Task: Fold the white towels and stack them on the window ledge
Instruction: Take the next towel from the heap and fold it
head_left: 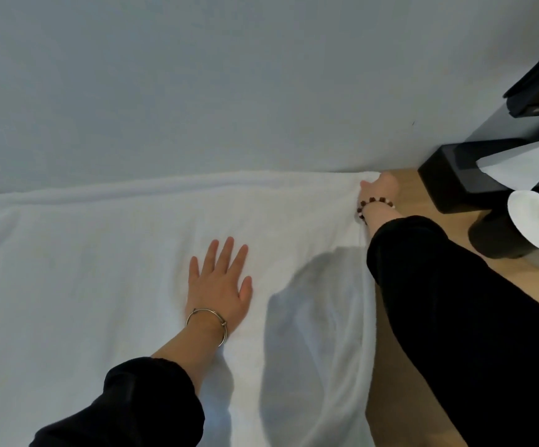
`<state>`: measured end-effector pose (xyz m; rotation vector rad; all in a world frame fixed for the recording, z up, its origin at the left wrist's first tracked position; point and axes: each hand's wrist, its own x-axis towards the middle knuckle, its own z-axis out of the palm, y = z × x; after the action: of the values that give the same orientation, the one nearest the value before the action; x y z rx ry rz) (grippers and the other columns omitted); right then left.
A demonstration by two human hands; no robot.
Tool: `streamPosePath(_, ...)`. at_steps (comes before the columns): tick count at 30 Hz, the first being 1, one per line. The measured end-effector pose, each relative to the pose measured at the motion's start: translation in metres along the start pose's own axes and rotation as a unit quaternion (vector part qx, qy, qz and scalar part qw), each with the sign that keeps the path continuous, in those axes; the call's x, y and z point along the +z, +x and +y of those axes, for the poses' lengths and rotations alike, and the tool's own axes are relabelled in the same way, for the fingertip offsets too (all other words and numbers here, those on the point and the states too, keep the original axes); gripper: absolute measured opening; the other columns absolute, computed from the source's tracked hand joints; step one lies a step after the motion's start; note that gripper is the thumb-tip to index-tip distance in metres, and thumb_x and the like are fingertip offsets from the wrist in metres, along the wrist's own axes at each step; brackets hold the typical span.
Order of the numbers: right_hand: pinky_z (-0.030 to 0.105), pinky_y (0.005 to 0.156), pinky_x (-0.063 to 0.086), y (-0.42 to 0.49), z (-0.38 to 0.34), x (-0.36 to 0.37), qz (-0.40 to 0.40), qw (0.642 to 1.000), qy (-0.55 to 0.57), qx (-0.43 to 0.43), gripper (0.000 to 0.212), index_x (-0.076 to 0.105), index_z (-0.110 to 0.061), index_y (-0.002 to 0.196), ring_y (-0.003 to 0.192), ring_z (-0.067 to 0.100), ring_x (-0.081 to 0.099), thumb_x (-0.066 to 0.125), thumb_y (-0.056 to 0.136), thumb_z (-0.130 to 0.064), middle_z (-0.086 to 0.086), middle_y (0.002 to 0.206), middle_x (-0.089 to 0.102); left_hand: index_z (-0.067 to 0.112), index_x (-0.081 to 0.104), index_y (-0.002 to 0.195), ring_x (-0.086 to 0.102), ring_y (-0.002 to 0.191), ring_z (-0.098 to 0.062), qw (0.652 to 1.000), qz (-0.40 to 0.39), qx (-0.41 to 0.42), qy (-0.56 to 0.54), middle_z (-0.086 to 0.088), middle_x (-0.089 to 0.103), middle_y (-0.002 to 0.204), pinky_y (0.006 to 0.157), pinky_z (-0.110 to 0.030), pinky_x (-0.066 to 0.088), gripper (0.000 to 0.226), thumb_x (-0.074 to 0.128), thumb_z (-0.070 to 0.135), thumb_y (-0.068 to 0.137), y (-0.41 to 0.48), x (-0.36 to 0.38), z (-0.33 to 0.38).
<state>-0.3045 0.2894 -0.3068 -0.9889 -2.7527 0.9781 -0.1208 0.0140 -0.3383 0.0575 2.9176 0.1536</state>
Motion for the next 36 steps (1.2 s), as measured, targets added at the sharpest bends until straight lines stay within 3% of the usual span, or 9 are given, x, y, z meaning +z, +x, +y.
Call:
streamPosePath(3, 0.037, 0.108, 0.035, -0.016, 0.012, 0.007, -0.006, 0.999, 0.039, -0.029, 0.059, 0.037, -0.004, 0.135, 0.127, 0.029, 0.042, 0.067, 0.087, -0.019, 0.015, 0.138, 0.042, 0.036, -0.004, 0.150, -0.015, 0.146, -0.017, 1.000, -0.004, 0.003, 0.004, 0.008, -0.012, 0.159, 0.117, -0.046, -0.002, 0.060, 0.017, 0.046, 0.095, 0.000, 0.000, 0.000)
streamPosePath(7, 0.044, 0.099, 0.044, -0.045, 0.036, -0.007, -0.011, 0.992, 0.121, 0.045, 0.073, 0.033, -0.007, 0.131, 0.115, 0.029, 0.051, 0.075, 0.076, -0.030, 0.012, 0.128, 0.049, 0.035, -0.003, 0.150, -0.013, 0.146, -0.018, 1.000, 0.002, 0.001, 0.013, 0.008, -0.010, 0.159, 0.117, -0.047, 0.000, 0.060, 0.020, 0.045, 0.096, 0.000, 0.001, 0.000)
streamPosePath(16, 0.031, 0.082, 0.043, -0.190, 0.107, -0.063, -0.211, 0.967, 0.094, 0.104, 0.057, 0.046, -0.004, 0.122, 0.103, 0.024, 0.053, 0.066, 0.084, -0.042, 0.006, 0.111, 0.053, 0.028, 0.006, 0.151, -0.008, 0.146, -0.025, 0.998, -0.014, -0.034, 0.051, -0.002, -0.004, 0.160, 0.113, -0.059, 0.005, 0.055, 0.024, 0.032, 0.099, -0.008, -0.011, 0.021)
streamPosePath(19, 0.040, 0.085, 0.052, -0.220, 0.120, -0.076, -0.235, 0.961, 0.087, 0.115, 0.044, 0.052, -0.006, 0.107, 0.097, 0.027, 0.059, 0.064, 0.086, -0.042, 0.009, 0.108, 0.060, 0.022, 0.029, 0.144, 0.019, 0.140, -0.028, 0.999, 0.032, 0.021, 0.015, -0.008, 0.026, 0.151, 0.108, -0.053, 0.020, 0.053, 0.041, 0.023, 0.092, -0.031, -0.018, 0.050)
streamPosePath(21, 0.042, 0.086, 0.053, -0.235, 0.122, -0.081, -0.265, 0.953, 0.082, 0.118, 0.039, 0.056, -0.005, 0.099, 0.092, 0.028, 0.061, 0.063, 0.087, -0.042, 0.011, 0.102, 0.063, 0.019, 0.029, 0.145, 0.029, 0.133, -0.028, 0.997, 0.023, 0.067, -0.028, -0.007, 0.034, 0.145, 0.104, -0.045, 0.027, 0.052, 0.040, 0.026, 0.094, -0.055, -0.016, 0.070)
streamPosePath(26, 0.025, 0.060, 0.049, -0.261, 0.124, -0.086, -0.327, 0.921, 0.148, 0.154, 0.041, 0.058, -0.003, 0.111, 0.085, 0.021, 0.061, 0.066, 0.087, -0.034, 0.005, 0.099, 0.063, 0.024, -0.017, 0.149, -0.015, 0.145, -0.025, 0.984, -0.126, 0.118, 0.039, -0.001, -0.017, 0.158, 0.115, -0.054, 0.006, 0.068, 0.022, 0.048, 0.098, -0.081, 0.003, 0.074)
streamPosePath(31, 0.039, 0.095, 0.049, -0.267, 0.142, -0.089, -0.243, 0.891, 0.302, 0.236, 0.041, 0.059, 0.006, 0.116, 0.103, 0.026, 0.062, 0.066, 0.088, -0.022, 0.013, 0.113, 0.066, 0.027, -0.026, 0.145, -0.023, 0.143, -0.025, 0.968, -0.153, 0.169, 0.101, -0.002, -0.029, 0.154, 0.114, -0.057, 0.004, 0.076, 0.019, 0.062, 0.094, -0.076, 0.003, 0.060)
streamPosePath(34, 0.038, 0.097, 0.047, -0.259, 0.158, -0.098, -0.208, 0.870, 0.346, 0.284, 0.045, 0.057, 0.007, 0.115, 0.103, 0.026, 0.061, 0.065, 0.089, -0.029, 0.012, 0.113, 0.064, 0.027, -0.028, 0.144, -0.024, 0.143, -0.026, 0.964, -0.165, 0.172, 0.119, -0.002, -0.031, 0.153, 0.114, -0.058, 0.005, 0.078, 0.020, 0.064, 0.093, -0.076, 0.000, 0.062)
streamPosePath(36, 0.038, 0.095, 0.048, -0.249, 0.161, -0.108, -0.194, 0.900, 0.292, 0.259, 0.054, 0.055, 0.005, 0.121, 0.104, 0.025, 0.059, 0.062, 0.090, -0.038, 0.011, 0.117, 0.062, 0.028, -0.027, 0.144, -0.024, 0.143, -0.026, 0.962, -0.174, 0.172, 0.121, -0.002, -0.031, 0.153, 0.114, -0.058, 0.007, 0.081, 0.022, 0.065, 0.092, -0.074, -0.002, 0.063)
